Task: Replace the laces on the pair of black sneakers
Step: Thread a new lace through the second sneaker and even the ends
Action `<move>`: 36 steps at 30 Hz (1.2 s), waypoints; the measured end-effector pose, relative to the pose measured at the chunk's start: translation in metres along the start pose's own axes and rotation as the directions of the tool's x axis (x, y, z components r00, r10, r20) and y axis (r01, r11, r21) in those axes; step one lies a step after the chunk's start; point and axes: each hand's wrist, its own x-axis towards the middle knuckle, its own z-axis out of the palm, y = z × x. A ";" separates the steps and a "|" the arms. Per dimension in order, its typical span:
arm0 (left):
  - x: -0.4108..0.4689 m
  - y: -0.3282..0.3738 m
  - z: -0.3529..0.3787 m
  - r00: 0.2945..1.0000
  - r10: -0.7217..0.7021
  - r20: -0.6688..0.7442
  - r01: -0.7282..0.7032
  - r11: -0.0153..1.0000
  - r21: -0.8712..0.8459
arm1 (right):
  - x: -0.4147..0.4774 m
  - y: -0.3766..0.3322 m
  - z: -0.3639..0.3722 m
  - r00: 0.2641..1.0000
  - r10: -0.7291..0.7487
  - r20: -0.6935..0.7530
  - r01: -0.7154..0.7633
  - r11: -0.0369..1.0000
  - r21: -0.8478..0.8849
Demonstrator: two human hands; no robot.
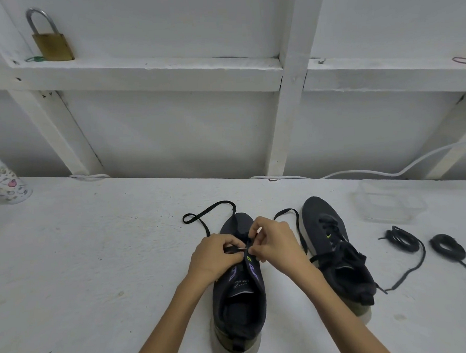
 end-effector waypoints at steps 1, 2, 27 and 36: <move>0.002 -0.001 0.000 1.000 0.005 0.026 -0.003 0.997 -0.076 | 0.001 -0.001 0.000 1.000 -0.007 0.005 0.007 1.000 -0.024; 0.002 -0.003 0.000 0.999 0.010 0.044 -0.003 0.988 -0.156 | 0.003 -0.002 -0.001 1.000 -0.017 0.009 0.017 0.999 -0.051; -0.002 -0.012 0.001 0.973 -0.010 -0.229 -0.063 0.949 -0.309 | -0.002 0.011 -0.012 0.956 0.180 0.230 -0.265 0.866 0.423; -0.008 -0.003 -0.011 0.997 0.043 -0.057 -0.062 0.916 -0.396 | 0.003 -0.006 0.010 0.999 -0.029 -0.026 0.023 0.973 -0.228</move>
